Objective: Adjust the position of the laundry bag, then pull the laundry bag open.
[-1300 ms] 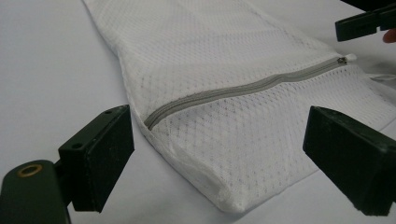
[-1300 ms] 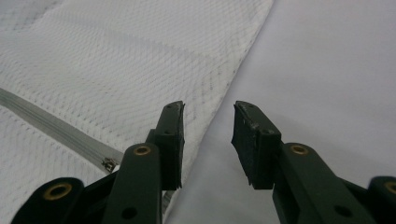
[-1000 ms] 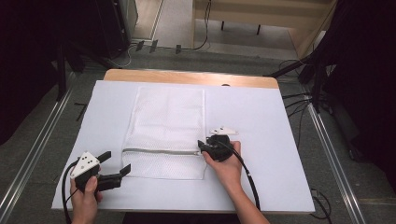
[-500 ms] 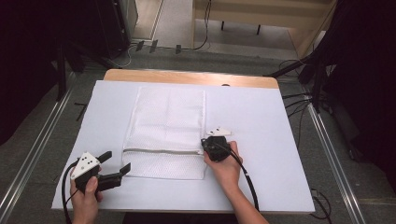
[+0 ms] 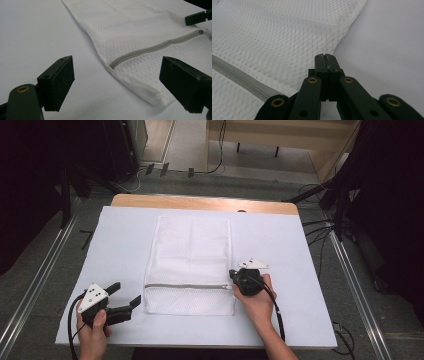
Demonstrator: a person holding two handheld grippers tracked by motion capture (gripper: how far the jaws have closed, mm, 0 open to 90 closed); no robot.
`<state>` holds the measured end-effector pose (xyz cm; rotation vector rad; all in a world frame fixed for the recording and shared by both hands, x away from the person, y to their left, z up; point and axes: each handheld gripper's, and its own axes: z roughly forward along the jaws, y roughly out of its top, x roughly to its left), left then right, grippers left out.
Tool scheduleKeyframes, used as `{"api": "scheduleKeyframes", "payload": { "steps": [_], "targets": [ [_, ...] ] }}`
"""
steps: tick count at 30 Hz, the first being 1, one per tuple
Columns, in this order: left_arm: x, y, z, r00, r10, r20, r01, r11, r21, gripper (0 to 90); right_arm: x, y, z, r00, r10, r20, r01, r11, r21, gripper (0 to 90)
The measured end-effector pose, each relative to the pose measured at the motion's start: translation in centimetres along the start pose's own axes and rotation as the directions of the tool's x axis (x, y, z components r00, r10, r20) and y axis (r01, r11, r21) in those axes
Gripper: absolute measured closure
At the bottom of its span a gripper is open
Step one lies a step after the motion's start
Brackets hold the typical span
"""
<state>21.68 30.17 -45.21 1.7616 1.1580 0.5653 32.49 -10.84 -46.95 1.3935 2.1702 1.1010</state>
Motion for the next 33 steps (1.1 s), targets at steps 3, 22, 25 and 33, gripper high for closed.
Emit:
{"api": "scheduleKeyframes", "payload": {
  "steps": [3, 22, 25, 33],
  "targets": [
    [-0.2, 0.0, 0.0, 1.0000, 0.002, -0.001, -0.002, 1.0000, 0.000, 9.3, -0.8, -0.6, -0.8, 0.9999, 0.014, -0.005, -0.014, 1.000, -0.005, 90.0],
    [-0.3, 0.0, -0.2, 0.9999, -0.005, -0.014, 0.005, 1.0000, 0.003, 8.9, -3.4, -3.8, -5.2, 0.9980, 0.060, -0.018, -0.062, 0.995, -0.077, 62.9],
    [-0.5, 0.1, 0.0, 1.0000, -0.003, -0.007, 0.003, 1.0000, 0.005, 8.9, -4.0, -5.0, -7.4, 0.9990, 0.028, -0.034, -0.032, 0.991, -0.131, 54.2],
    [-2.3, 0.6, 0.9, 0.9995, 0.003, 0.030, -0.003, 1.0000, 0.004, 8.9, -4.9, -7.3, -10.1, 0.9930, 0.071, -0.095, -0.085, 0.985, -0.151, 52.2]
  ]
}}
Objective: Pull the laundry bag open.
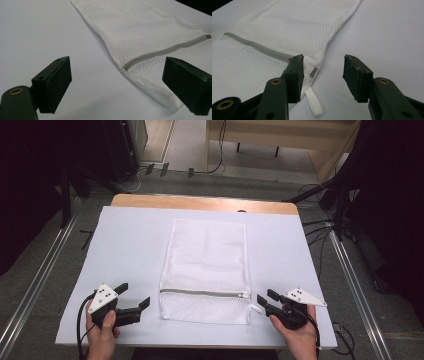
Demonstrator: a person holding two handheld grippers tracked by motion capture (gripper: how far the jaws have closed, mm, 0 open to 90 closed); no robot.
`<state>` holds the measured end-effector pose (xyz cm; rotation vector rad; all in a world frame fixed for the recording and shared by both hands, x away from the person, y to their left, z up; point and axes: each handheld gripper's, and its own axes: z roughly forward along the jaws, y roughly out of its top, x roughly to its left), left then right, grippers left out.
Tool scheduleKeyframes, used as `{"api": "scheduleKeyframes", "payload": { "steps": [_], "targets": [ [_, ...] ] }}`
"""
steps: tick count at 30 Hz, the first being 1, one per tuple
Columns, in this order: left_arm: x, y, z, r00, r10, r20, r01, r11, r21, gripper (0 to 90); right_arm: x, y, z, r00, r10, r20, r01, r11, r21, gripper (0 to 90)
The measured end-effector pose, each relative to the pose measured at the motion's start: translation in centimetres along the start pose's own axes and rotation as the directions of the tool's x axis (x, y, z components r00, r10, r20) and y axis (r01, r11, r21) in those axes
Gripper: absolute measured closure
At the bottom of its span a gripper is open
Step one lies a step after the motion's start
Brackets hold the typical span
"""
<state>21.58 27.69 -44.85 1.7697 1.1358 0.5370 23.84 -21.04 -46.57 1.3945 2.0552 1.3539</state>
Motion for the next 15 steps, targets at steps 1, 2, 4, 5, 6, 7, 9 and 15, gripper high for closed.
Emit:
{"api": "scheduleKeyframes", "payload": {
  "steps": [1, 2, 4, 5, 6, 7, 9, 15],
  "targets": [
    [-0.3, 0.1, 0.1, 0.9999, -0.004, 0.013, 0.004, 1.0000, -0.001, 8.9, 0.0, 0.0, 0.0, 1.0000, 0.000, 0.000, 0.000, 1.000, 0.000, 52.2],
    [-1.0, 0.4, 0.4, 0.9995, -0.009, 0.029, 0.010, 0.9999, -0.007, 8.9, 0.1, -0.4, 0.0, 0.9999, -0.014, 0.007, 0.014, 1.000, 0.011, 52.5],
    [-1.4, 0.6, 0.6, 0.9992, -0.018, 0.036, 0.019, 0.9998, -0.009, 9.0, 0.2, -0.5, 0.0, 1.0000, -0.009, 0.003, 0.009, 1.000, 0.024, 52.8],
    [-1.7, 0.7, 0.7, 0.9987, -0.024, 0.046, 0.025, 0.9996, -0.013, 9.0, 0.3, -0.5, 0.3, 0.9998, -0.014, -0.013, 0.015, 0.999, 0.034, 52.9],
    [-2.5, 1.0, 1.2, 0.9981, -0.024, 0.056, 0.025, 0.9997, -0.006, 9.1, 0.4, -0.5, 0.4, 0.9997, -0.016, -0.019, 0.016, 0.999, 0.037, 53.4],
    [-2.5, 1.0, 1.2, 0.9981, -0.024, 0.056, 0.025, 0.9997, -0.006, 9.2, 0.4, -0.5, 0.4, 0.9997, -0.016, -0.019, 0.016, 0.999, 0.037, 53.4],
    [-3.3, 1.2, 1.8, 0.9967, -0.012, 0.081, 0.012, 0.9999, 0.005, 9.2, 0.6, -0.4, 0.6, 0.9990, -0.021, -0.039, 0.023, 0.999, 0.044, 52.8],
    [-6.1, 2.1, 4.0, 0.9946, 0.031, 0.099, -0.035, 0.9985, 0.041, 14.7, 0.8, -0.5, 2.1, 0.9985, -0.009, -0.053, 0.014, 0.996, 0.089, 52.5]
  ]
}}
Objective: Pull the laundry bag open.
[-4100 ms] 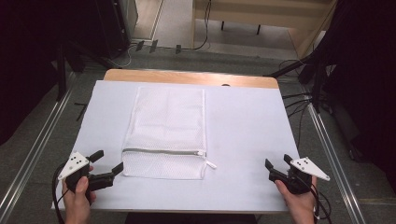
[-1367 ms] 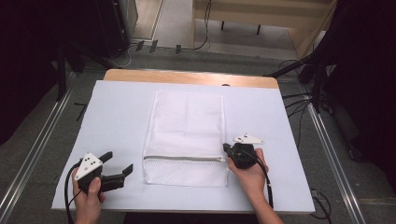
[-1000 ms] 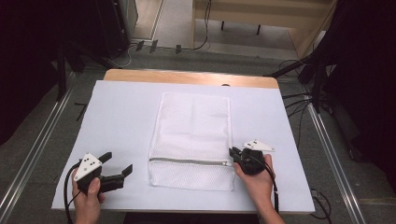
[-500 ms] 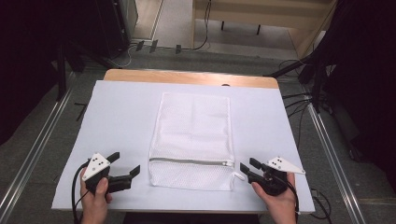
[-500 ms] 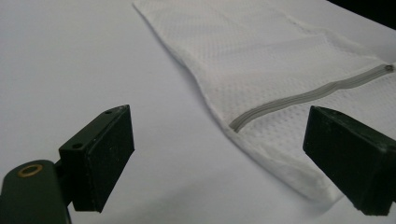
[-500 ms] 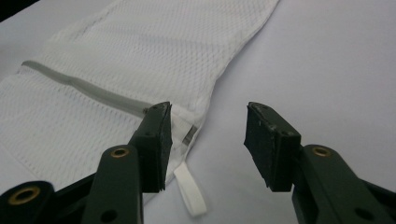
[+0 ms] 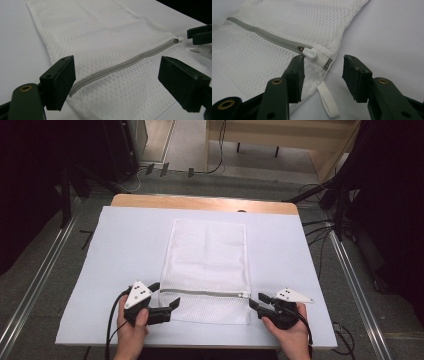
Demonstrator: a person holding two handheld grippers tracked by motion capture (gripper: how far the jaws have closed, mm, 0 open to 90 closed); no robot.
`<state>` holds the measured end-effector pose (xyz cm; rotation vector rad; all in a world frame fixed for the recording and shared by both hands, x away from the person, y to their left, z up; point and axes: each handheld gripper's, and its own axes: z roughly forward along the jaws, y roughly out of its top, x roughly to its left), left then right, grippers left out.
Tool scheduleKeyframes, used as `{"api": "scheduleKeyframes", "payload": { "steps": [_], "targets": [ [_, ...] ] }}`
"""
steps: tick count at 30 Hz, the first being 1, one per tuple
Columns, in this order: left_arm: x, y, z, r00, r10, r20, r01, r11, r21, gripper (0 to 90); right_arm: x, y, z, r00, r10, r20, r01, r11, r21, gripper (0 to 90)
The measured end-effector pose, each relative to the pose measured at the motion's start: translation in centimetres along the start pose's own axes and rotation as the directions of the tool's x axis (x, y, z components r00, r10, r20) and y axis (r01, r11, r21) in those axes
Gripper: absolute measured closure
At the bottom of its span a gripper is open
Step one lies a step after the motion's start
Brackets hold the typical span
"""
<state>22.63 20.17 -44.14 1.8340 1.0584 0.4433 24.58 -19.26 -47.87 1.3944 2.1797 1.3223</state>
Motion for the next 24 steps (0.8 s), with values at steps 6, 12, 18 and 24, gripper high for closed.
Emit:
{"api": "scheduleKeyframes", "payload": {
  "steps": [6, 12, 18, 24],
  "targets": [
    [-2.2, 1.0, 2.0, 0.9984, -0.001, 0.056, 0.000, 0.9999, 0.013, 14.7, 0.5, -0.1, 1.4, 0.9981, -0.057, 0.024, 0.056, 0.998, 0.042, 50.7],
    [-4.2, 2.1, 4.1, 0.9929, 0.005, 0.119, -0.008, 0.9996, 0.027, 14.8, 0.9, -0.2, 1.7, 0.9951, -0.098, 0.013, 0.097, 0.993, 0.064, 52.9],
    [-6.3, 2.5, 7.0, 0.9884, 0.024, 0.150, -0.038, 0.9949, 0.094, 15.8, 1.8, -0.4, 1.9, 0.9833, -0.165, 0.076, 0.159, 0.984, 0.077, 72.1],
    [-8.5, 2.8, 9.3, 0.9831, 0.033, 0.180, -0.058, 0.9885, 0.140, 21.5, 1.6, -0.3, 1.8, 0.9861, -0.151, 0.069, 0.146, 0.986, 0.074, 88.2]
  ]
}}
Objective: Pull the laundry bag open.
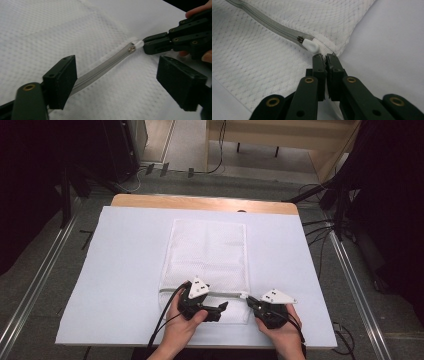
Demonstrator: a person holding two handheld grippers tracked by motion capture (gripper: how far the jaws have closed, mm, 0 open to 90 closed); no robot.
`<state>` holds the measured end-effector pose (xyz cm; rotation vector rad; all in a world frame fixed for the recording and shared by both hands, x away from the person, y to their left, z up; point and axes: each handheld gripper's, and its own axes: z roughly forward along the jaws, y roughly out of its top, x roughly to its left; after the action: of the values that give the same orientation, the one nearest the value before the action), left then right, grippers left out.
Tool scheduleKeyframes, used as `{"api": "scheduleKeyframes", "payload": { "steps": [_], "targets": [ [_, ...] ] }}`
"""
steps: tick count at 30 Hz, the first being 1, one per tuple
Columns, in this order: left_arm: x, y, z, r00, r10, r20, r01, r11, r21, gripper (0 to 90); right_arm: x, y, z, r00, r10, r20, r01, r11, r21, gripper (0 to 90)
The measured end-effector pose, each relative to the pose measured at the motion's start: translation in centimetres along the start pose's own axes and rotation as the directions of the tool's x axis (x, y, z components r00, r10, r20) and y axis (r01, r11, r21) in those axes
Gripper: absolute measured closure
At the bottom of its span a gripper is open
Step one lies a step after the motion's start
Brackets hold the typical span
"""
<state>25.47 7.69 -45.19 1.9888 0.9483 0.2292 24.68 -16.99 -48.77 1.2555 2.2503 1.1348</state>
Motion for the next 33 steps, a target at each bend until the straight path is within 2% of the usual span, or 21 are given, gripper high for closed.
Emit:
{"api": "scheduleKeyframes", "payload": {
  "steps": [1, 2, 3, 4, 6, 7, 9, 12, 15, 18, 19, 21, 22, 23, 25, 28, 29, 32, 33],
  "targets": [
    [-0.3, 0.1, 0.4, 0.9998, -0.003, 0.021, 0.003, 1.0000, 0.003, 21.5, 0.0, 0.0, 0.0, 1.0000, -0.002, 0.001, 0.002, 1.000, 0.000, 88.7],
    [-0.5, 0.2, 0.8, 0.9999, -0.006, 0.011, 0.005, 0.9999, 0.014, 26.8, 0.0, 0.0, 0.0, 1.0000, -0.002, 0.000, 0.002, 1.000, -0.005, 89.2],
    [-0.8, 0.3, 1.2, 1.0000, -0.007, 0.001, 0.007, 0.9997, 0.026, 37.8, 0.0, 0.0, -0.1, 1.0000, 0.000, -0.005, 0.000, 1.000, -0.008, 89.4],
    [-1.0, 0.4, 1.4, 1.0000, -0.001, -0.001, 0.001, 0.9992, 0.040, 44.9, 0.0, 0.0, -0.2, 0.9999, 0.008, -0.012, -0.008, 1.000, -0.011, 89.5],
    [-1.2, 0.5, 2.2, 0.9999, -0.010, 0.008, 0.009, 0.9981, 0.061, 53.3, 0.0, 0.0, -0.3, 0.9996, 0.018, -0.021, -0.019, 0.999, -0.028, 89.7],
    [-1.1, 0.6, 2.8, 0.9988, -0.044, 0.022, 0.042, 0.9962, 0.076, 59.8, 0.2, 0.1, -0.6, 0.9995, 0.009, -0.030, -0.011, 0.999, -0.051, 89.8],
    [-0.9, 0.6, 3.1, 0.9964, -0.076, 0.038, 0.073, 0.9940, 0.081, 63.6, 0.6, 0.3, -0.9, 0.9990, -0.013, -0.042, 0.010, 0.997, -0.080, 89.8],
    [-0.8, 0.6, 3.3, 0.9943, -0.091, 0.054, 0.086, 0.9927, 0.084, 65.8, 1.1, 0.5, -1.3, 0.9985, -0.030, -0.046, 0.025, 0.994, -0.104, 89.9],
    [-0.8, 0.6, 3.3, 0.9962, -0.069, 0.053, 0.064, 0.9937, 0.092, 66.7, 1.8, 0.9, -1.7, 0.9967, -0.050, -0.064, 0.040, 0.988, -0.149, 90.0],
    [-0.7, 0.5, 3.2, 0.9967, -0.062, 0.052, 0.057, 0.9941, 0.092, 65.8, 2.1, 1.1, -1.8, 0.9953, -0.060, -0.076, 0.046, 0.985, -0.165, 90.0],
    [-0.6, 0.5, 3.0, 0.9951, -0.065, 0.074, 0.060, 0.9951, 0.079, 63.8, 2.3, 1.2, -1.8, 0.9948, -0.072, -0.072, 0.059, 0.983, -0.172, 90.0],
    [-0.4, 0.6, 2.6, 0.9936, -0.072, 0.086, 0.066, 0.9953, 0.071, 63.7, 2.4, 1.2, -1.8, 0.9943, -0.075, -0.076, 0.061, 0.984, -0.170, 90.0],
    [-0.4, 0.6, 2.6, 0.9936, -0.072, 0.086, 0.066, 0.9953, 0.071, 66.1, 2.4, 1.2, -1.8, 0.9943, -0.075, -0.076, 0.061, 0.984, -0.170, 90.0],
    [-0.2, 0.7, 2.3, 0.9910, -0.086, 0.103, 0.081, 0.9951, 0.056, 70.2, 2.3, 1.1, -1.7, 0.9939, -0.089, -0.065, 0.077, 0.983, -0.168, 90.0],
    [-0.1, 0.8, 2.0, 0.9892, -0.094, 0.112, 0.090, 0.9952, 0.040, 73.1, 2.3, 1.1, -1.7, 0.9936, -0.090, -0.069, 0.077, 0.983, -0.167, 90.0],
    [0.0, 1.0, 1.7, 0.9882, -0.096, 0.119, 0.094, 0.9953, 0.021, 73.8, 2.4, 1.1, -1.6, 0.9934, -0.092, -0.067, 0.080, 0.983, -0.168, 90.0],
    [0.2, 1.1, 1.4, 0.9860, -0.112, 0.123, 0.112, 0.9937, 0.004, 73.9, 2.4, 1.1, -1.6, 0.9935, -0.093, -0.066, 0.081, 0.983, -0.166, 90.0],
    [0.4, 1.1, 1.4, 0.9844, -0.122, 0.126, 0.122, 0.9925, 0.011, 75.6, 2.3, 1.1, -1.6, 0.9937, -0.092, -0.064, 0.080, 0.983, -0.165, 90.0],
    [0.6, 1.0, 1.6, 0.9834, -0.130, 0.127, 0.127, 0.9914, 0.031, 76.2, 2.3, 1.1, -1.6, 0.9938, -0.088, -0.068, 0.076, 0.983, -0.165, 90.0]
  ]
}}
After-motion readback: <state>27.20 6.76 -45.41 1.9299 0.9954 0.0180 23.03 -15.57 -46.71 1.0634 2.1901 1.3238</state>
